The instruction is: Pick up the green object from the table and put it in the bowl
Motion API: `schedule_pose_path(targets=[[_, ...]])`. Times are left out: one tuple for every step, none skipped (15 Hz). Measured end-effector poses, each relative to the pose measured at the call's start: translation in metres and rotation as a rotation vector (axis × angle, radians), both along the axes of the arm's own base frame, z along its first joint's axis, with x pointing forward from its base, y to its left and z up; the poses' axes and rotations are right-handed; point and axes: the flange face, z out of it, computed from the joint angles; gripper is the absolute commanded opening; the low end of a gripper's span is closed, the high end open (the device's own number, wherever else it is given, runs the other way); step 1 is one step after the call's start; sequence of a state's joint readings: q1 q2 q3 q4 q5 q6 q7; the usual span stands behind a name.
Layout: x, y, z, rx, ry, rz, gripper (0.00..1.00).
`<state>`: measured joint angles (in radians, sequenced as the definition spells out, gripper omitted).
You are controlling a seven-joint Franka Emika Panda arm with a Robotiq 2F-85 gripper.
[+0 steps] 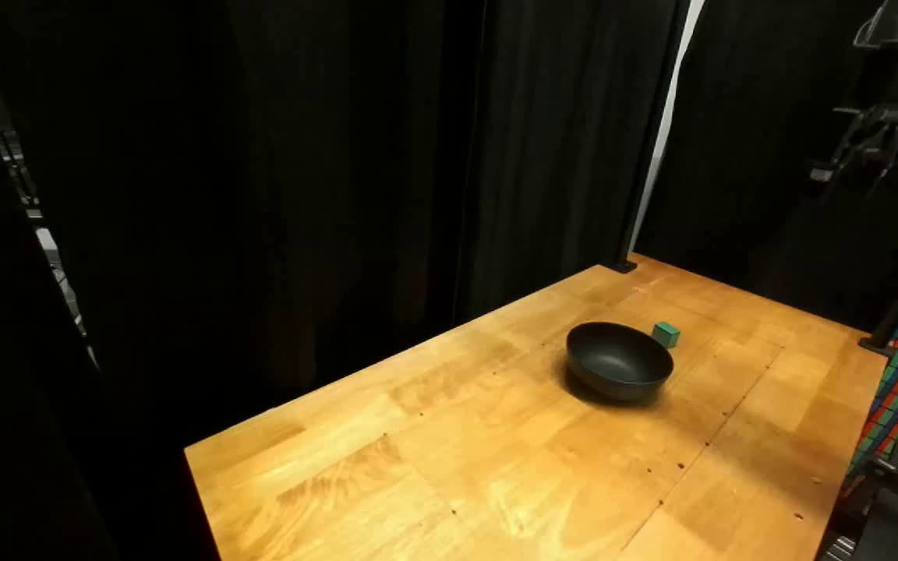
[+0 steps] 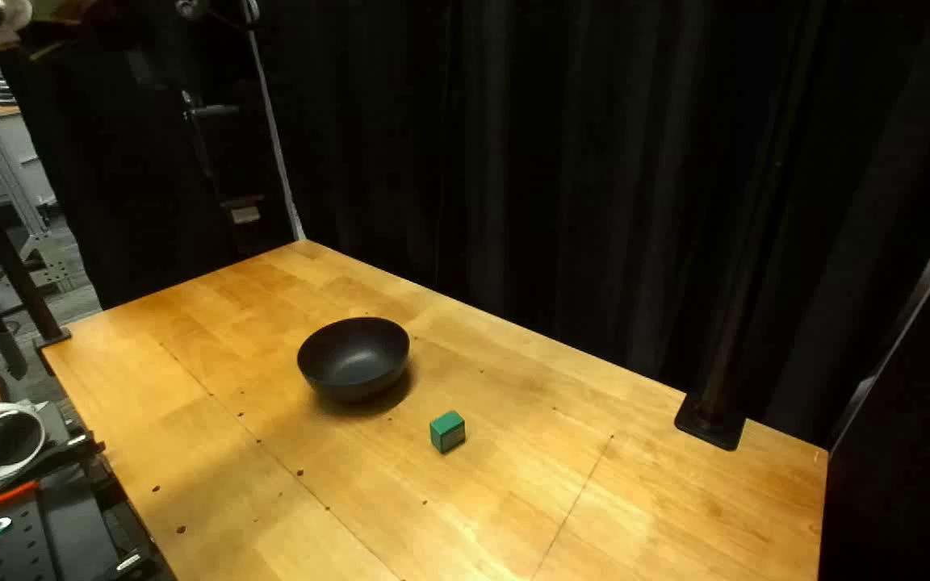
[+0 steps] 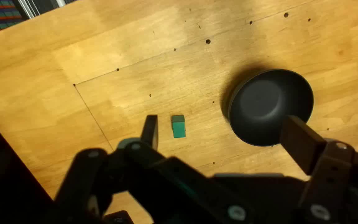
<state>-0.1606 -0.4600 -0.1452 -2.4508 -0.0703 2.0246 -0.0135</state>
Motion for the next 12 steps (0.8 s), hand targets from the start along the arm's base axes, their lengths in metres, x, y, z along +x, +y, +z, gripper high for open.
schedule_pose_path(targets=[[0.0009, -0.0004, 0.0027, -0.002, -0.006, 0.000, 1.00], [0.0015, -0.0008, 0.0059, -0.004, -0.013, -0.001, 1.00], [0.0018, -0.0010, 0.0074, -0.004, -0.016, -0.001, 1.00], [0.0019, -0.0011, 0.0079, -0.005, -0.017, -0.001, 1.00], [0.0019, -0.0011, 0.0079, -0.005, -0.017, -0.001, 1.00], [0.0019, -0.0011, 0.0079, -0.005, -0.017, -0.001, 1.00], [0.0019, -0.0011, 0.0079, -0.005, -0.017, -0.001, 1.00], [0.0019, -0.0011, 0.0079, -0.005, -0.017, -0.001, 1.00], [0.0019, -0.0011, 0.0079, -0.005, -0.017, -0.001, 1.00], [0.0019, -0.0011, 0.0079, -0.005, -0.017, -0.001, 1.00], [0.0019, -0.0011, 0.0079, -0.005, -0.017, -0.001, 1.00], [0.0019, -0.0011, 0.0079, -0.005, -0.017, -0.001, 1.00]])
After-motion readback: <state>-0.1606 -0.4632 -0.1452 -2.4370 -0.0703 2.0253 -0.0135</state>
